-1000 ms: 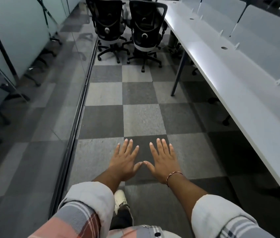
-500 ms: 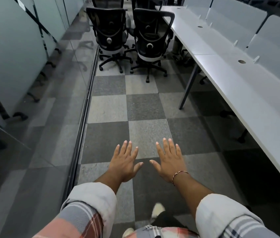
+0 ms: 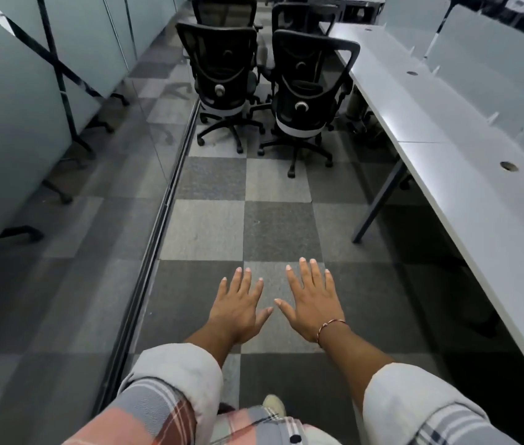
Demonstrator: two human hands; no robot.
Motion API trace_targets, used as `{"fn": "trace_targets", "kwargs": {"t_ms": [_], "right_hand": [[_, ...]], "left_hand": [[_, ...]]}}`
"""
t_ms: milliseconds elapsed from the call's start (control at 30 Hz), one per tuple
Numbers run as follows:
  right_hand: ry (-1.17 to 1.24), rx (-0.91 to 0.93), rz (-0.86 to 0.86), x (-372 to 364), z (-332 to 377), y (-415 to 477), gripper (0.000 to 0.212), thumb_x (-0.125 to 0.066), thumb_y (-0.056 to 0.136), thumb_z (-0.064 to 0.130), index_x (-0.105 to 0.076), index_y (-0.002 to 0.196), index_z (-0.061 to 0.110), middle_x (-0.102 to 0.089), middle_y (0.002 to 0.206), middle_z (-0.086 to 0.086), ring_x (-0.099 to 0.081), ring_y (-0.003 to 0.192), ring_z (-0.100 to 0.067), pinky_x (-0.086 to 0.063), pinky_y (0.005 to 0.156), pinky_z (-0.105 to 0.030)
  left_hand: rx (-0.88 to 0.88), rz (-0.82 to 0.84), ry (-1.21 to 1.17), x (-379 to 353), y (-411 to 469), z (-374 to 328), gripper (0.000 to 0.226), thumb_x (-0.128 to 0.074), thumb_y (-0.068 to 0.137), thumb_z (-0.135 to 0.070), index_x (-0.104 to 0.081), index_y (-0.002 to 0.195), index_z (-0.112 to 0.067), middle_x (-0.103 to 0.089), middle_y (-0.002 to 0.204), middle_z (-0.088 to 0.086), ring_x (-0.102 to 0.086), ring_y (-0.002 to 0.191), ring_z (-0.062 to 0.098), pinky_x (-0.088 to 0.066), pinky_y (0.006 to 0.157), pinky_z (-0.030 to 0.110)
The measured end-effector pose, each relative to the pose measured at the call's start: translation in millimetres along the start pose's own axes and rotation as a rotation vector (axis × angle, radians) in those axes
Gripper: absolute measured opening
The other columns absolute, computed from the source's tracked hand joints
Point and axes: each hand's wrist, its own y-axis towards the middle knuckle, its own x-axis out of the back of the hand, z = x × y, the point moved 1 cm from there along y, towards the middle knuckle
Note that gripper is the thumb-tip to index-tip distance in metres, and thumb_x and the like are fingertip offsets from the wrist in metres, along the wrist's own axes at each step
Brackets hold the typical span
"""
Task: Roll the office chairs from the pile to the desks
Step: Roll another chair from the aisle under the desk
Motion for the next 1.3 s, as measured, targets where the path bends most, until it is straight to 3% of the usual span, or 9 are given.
{"fn": "trace_targets", "kwargs": {"t_ms": [133, 267, 500, 700, 900, 1067, 1133, 1233, 1300], "right_hand": [[0.026, 0.016, -0.001, 19.8, -12.7, 61.4, 0.088, 0.006, 0.084, 0.072, 0.003, 0.158, 0.023, 0.012, 0.164, -0.013, 0.016, 0.15, -0.031, 0.008, 0.121, -0.051], [0.023, 0.037, 0.016, 27.3, -21.8, 126.1, 0.089, 0.009, 0.082, 0.071, 0.006, 0.157, 0.023, 0.014, 0.164, -0.012, 0.018, 0.15, -0.031, 0.006, 0.122, -0.049], [-0.001, 0.005, 0.009, 36.6, -29.3, 249.8, 0.091, 0.011, 0.08, 0.07, 0.005, 0.158, 0.023, 0.011, 0.164, -0.014, 0.016, 0.15, -0.032, 0.004, 0.122, -0.049], [-0.02, -0.095, -0.013, 71.0, -40.9, 353.3, 0.093, 0.018, 0.077, 0.068, 0.008, 0.157, 0.022, 0.009, 0.165, -0.015, 0.014, 0.151, -0.033, 0.002, 0.122, -0.05], [-0.022, -0.136, 0.003, 81.7, -63.9, 423.9, 0.091, 0.015, 0.079, 0.068, 0.007, 0.157, 0.022, 0.009, 0.165, -0.015, 0.013, 0.151, -0.033, 0.002, 0.122, -0.05], [0.007, -0.142, -0.013, 86.4, -93.9, 499.7, 0.091, 0.011, 0.08, 0.069, 0.002, 0.158, 0.022, 0.005, 0.165, -0.015, 0.01, 0.151, -0.032, 0.0, 0.122, -0.05], [0.023, -0.143, -0.011, 88.2, -113.7, 532.8, 0.089, 0.009, 0.083, 0.069, 0.0, 0.158, 0.022, 0.003, 0.165, -0.015, 0.008, 0.151, -0.033, -0.001, 0.122, -0.05], [0.027, -0.146, -0.023, 92.0, -144.9, 578.8, 0.089, 0.008, 0.083, 0.07, -0.001, 0.158, 0.023, 0.003, 0.165, -0.015, 0.008, 0.151, -0.033, -0.002, 0.122, -0.05], [0.031, -0.149, -0.02, 97.9, -167.0, 610.2, 0.09, 0.01, 0.082, 0.07, 0.001, 0.158, 0.023, 0.005, 0.165, -0.015, 0.01, 0.151, -0.032, -0.001, 0.123, -0.05]], "left_hand": [[-0.015, -0.007, -0.006, 29.6, 51.7, 13.0, 0.079, -0.012, 0.099, -0.067, 0.001, 0.161, -0.02, 0.014, 0.167, 0.013, 0.019, 0.152, 0.029, 0.006, 0.122, 0.052], [-0.021, -0.025, 0.016, 50.8, 113.0, 36.6, 0.098, 0.014, 0.082, -0.075, -0.001, 0.161, -0.02, 0.01, 0.167, 0.014, 0.015, 0.153, 0.03, 0.003, 0.123, 0.052], [-0.087, -0.064, 0.036, 91.6, 231.5, 93.3, 0.121, 0.036, 0.062, -0.08, 0.0, 0.161, -0.02, 0.009, 0.167, 0.014, 0.014, 0.153, 0.03, 0.004, 0.123, 0.051], [-0.158, -0.05, 0.137, 154.8, 320.8, 145.4, 0.076, -0.017, 0.102, -0.063, -0.001, 0.161, -0.018, 0.009, 0.167, 0.016, 0.014, 0.153, 0.032, 0.004, 0.123, 0.052], [-0.21, -0.043, 0.134, 186.4, 398.0, 163.5, 0.076, -0.015, 0.101, -0.064, -0.001, 0.161, -0.019, 0.011, 0.167, 0.014, 0.017, 0.153, 0.03, 0.005, 0.123, 0.051], [-0.201, -0.036, 0.114, 202.6, 477.5, 176.1, 0.102, 0.016, 0.074, -0.071, -0.002, 0.161, -0.02, 0.01, 0.167, 0.014, 0.017, 0.153, 0.03, 0.009, 0.122, 0.05], [-0.188, -0.032, 0.114, 211.5, 515.5, 176.7, 0.099, 0.013, 0.078, -0.071, -0.002, 0.161, -0.019, 0.01, 0.167, 0.015, 0.016, 0.153, 0.031, 0.009, 0.122, 0.05], [-0.166, -0.036, 0.141, 229.1, 567.2, 171.3, 0.078, -0.01, 0.099, -0.066, -0.001, 0.161, -0.018, 0.01, 0.167, 0.015, 0.016, 0.153, 0.031, 0.007, 0.123, 0.051], [-0.17, -0.035, 0.128, 243.6, 601.2, 166.9, 0.075, -0.016, 0.102, -0.063, -0.001, 0.161, -0.019, 0.01, 0.167, 0.015, 0.016, 0.153, 0.03, 0.007, 0.122, 0.05]]}}
